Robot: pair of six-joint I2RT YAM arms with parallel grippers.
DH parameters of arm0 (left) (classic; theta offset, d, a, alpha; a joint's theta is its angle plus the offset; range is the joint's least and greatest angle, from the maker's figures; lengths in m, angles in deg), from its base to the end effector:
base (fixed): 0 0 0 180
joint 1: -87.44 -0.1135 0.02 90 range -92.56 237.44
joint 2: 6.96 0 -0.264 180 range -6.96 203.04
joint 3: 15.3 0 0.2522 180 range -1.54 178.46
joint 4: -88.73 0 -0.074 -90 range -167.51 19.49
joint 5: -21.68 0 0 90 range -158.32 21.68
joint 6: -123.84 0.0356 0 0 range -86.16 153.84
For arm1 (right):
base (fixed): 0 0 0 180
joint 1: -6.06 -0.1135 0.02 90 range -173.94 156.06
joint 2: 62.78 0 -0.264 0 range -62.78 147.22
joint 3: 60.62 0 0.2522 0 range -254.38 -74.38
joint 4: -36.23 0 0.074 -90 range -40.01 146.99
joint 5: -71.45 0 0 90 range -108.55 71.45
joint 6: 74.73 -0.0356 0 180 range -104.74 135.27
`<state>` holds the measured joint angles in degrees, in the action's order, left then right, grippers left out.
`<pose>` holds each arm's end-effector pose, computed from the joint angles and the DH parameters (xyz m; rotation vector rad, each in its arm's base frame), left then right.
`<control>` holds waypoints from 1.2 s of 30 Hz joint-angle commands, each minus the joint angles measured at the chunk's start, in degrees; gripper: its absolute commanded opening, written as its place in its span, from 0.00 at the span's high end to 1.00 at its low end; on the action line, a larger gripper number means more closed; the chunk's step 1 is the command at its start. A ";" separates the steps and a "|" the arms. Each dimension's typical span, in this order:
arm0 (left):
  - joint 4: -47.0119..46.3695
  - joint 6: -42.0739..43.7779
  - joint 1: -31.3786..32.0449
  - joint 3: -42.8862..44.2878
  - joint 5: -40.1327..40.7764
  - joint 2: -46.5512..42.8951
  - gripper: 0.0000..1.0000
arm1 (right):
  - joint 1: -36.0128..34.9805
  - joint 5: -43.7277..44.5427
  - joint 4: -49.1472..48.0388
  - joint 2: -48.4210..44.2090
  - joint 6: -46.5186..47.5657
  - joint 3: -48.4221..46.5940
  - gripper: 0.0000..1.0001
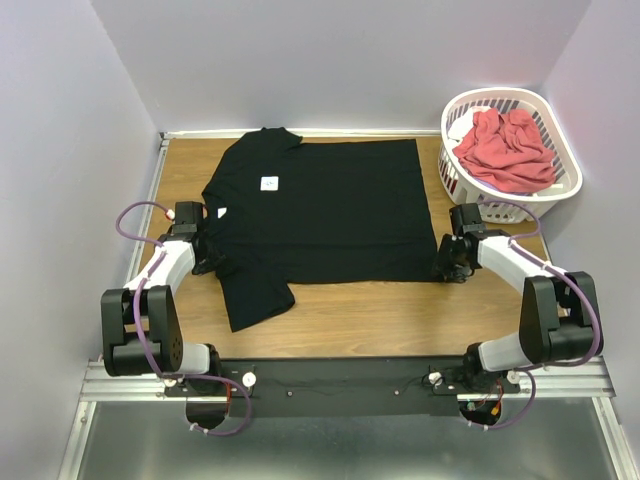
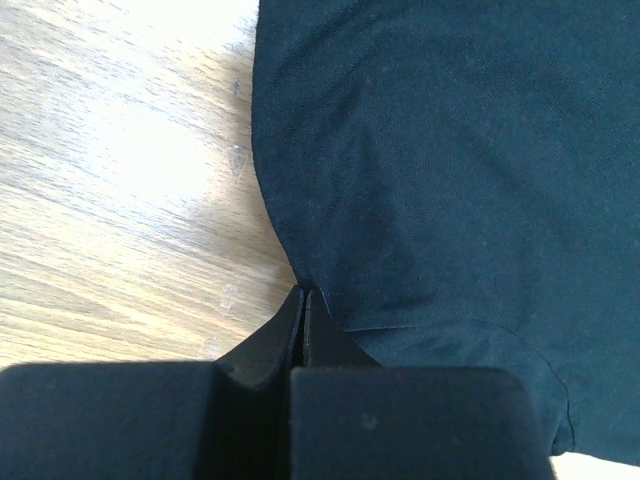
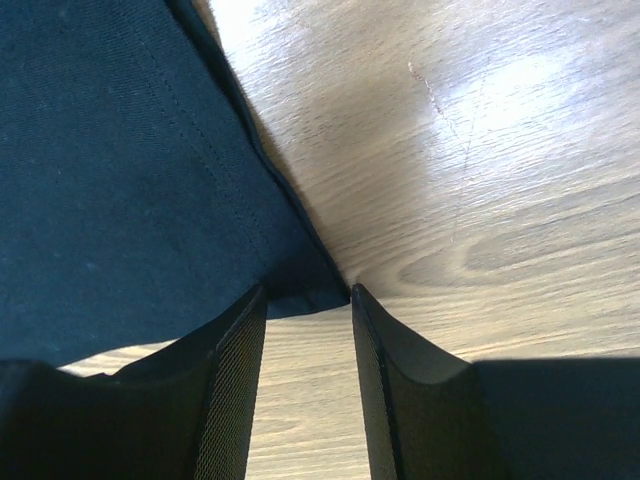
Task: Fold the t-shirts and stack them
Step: Fold the tshirt
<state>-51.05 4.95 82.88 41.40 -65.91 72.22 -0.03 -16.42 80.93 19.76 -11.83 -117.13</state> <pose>0.2528 0.0217 0.1790 -0.7803 2.5493 -0.0816 0.2472 0.0250 0.1612 0.5206 2.7588 0.0861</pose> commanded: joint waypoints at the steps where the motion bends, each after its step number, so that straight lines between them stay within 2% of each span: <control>1: -0.53 0.85 -0.28 -0.49 -1.36 -1.74 1.00 | -0.94 2.70 -0.62 2.09 -1.21 0.82 0.54; 7: -0.71 0.67 -0.36 -0.58 -1.27 -3.06 1.00 | -2.52 3.14 0.26 4.73 -1.82 0.38 0.63; 11: -0.01 0.76 -0.28 -0.22 -1.27 -3.42 1.00 | -2.61 4.54 0.96 4.21 -1.56 0.12 0.78; 12: 0.87 0.85 -0.28 0.21 -1.10 -3.50 1.00 | -2.61 5.16 1.40 3.60 -1.56 -0.32 0.87; 15: 3.50 1.29 -0.28 1.70 -1.18 -4.11 1.00 | -2.70 5.25 4.30 2.80 -0.25 -2.07 0.99; 22: 11.41 2.08 -0.28 4.70 0.22 -10.00 1.00 | -2.70 3.76 12.73 -4.05 -0.33 -3.84 0.99; 25: 13.62 2.08 -0.28 4.09 -0.39 -13.33 1.00 | -2.70 3.32 17.91 -6.69 -0.16 -4.63 0.99; 28: 14.32 2.08 -0.28 2.77 -0.83 -15.27 1.00 | -2.70 2.62 19.15 -8.89 0.37 -5.07 0.99; 36: 12.83 3.31 -0.63 3.55 0.57 -12.74 1.00 | -2.70 3.40 18.55 -4.68 1.08 -10.60 0.99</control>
<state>-38.37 6.88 82.88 44.53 -66.00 58.25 -2.52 -13.75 98.32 13.07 -11.63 -124.14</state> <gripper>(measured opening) 0.007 0.013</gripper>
